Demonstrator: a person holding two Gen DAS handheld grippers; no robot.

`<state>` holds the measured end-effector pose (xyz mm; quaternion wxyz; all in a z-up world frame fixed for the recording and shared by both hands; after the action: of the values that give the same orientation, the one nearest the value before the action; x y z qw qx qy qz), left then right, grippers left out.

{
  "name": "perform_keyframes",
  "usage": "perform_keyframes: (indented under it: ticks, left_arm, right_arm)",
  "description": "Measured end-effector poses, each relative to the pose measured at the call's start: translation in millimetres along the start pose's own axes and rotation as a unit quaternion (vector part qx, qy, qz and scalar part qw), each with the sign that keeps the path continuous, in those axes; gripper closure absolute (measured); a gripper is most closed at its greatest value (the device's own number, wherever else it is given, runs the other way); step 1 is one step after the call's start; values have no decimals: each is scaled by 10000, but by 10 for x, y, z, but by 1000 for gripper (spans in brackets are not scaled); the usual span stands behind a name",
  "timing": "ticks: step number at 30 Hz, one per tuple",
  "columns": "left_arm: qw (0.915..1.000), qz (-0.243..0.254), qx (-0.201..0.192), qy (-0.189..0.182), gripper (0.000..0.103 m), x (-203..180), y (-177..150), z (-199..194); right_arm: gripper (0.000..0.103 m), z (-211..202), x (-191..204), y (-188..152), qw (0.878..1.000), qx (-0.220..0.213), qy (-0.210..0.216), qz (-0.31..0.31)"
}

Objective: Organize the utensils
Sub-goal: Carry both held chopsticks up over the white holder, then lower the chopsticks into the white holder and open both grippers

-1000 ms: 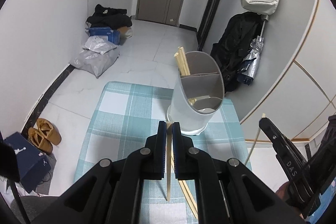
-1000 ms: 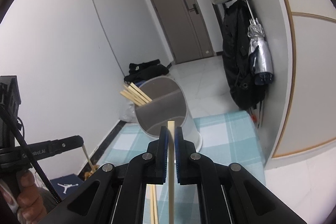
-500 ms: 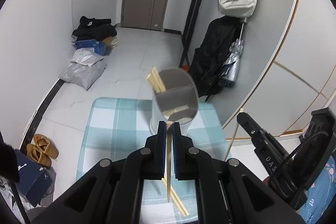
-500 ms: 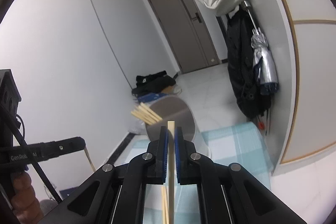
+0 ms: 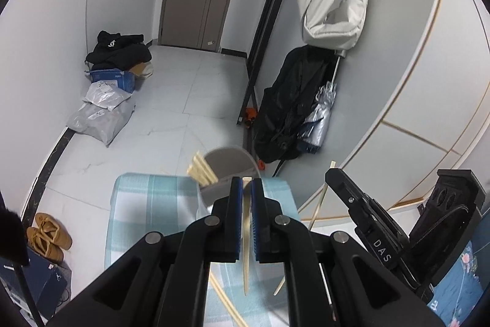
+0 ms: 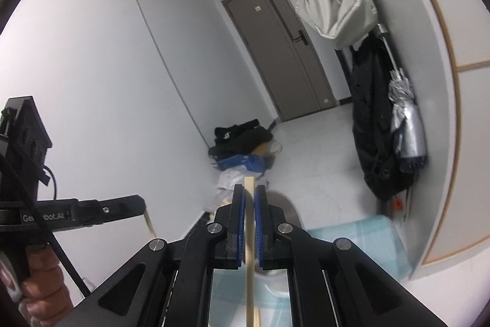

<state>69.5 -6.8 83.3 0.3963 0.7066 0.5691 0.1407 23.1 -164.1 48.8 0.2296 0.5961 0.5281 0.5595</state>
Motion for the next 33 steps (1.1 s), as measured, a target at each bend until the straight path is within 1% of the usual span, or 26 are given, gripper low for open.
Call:
perform_keyframes:
  ticks: [4, 8, 15, 17, 19, 21, 23, 26, 27, 30, 33]
  left_arm:
    - [9999, -106, -68, -64, 101, 53, 213, 50]
    - [9994, -237, -238, -99, 101, 145, 468, 108]
    - [9976, -488, -459, -181, 101, 348, 782, 301]
    - [9967, -568, -563, -106, 101, 421, 853, 360]
    - [9961, -647, -578, -151, 101, 478, 892, 421]
    - [9949, -704, -717, -53, 101, 540, 905, 456]
    - [9939, -745, -805, -92, 101, 582, 895, 486]
    - [9908, -787, -1060, -311, 101, 681, 842, 539]
    - [9902, -786, -1103, -331, 101, 694, 845, 551]
    - [9898, -773, -1166, -249, 101, 742, 803, 625]
    - [9903, -716, -1160, -282, 101, 721, 748, 671]
  right_arm:
    - [98, 125, 36, 241, 9999, -36, 77, -96]
    - [97, 291, 94, 470, 9993, -72, 197, -308]
    - [98, 731, 127, 838, 9976, -246, 238, -594]
    - [98, 866, 143, 905, 9967, -338, 248, -696]
    - [98, 989, 182, 937, 9945, -475, 278, -887]
    - [98, 1108, 217, 934, 9919, -585, 288, -1092]
    - [98, 1221, 236, 907, 9905, -564, 306, -1212]
    - [98, 1389, 255, 825, 9883, -540, 348, -1384]
    - [98, 1430, 253, 791, 9876, -538, 364, -1428]
    - [98, 1532, 224, 687, 9865, -434, 386, -1529]
    - [97, 1579, 190, 613, 9848, -389, 432, -1635]
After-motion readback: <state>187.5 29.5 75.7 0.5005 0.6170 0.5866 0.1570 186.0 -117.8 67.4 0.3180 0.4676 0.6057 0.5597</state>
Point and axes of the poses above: each gripper's, at about its wrist camera, not at the fingertips, and z roughly the way its jaws point, x to its left, y to its top, the point moved 2 cm from there along z, roughly the way its jaws point, and after that the axes turned 1 degree about z, right-handed, at the moved point
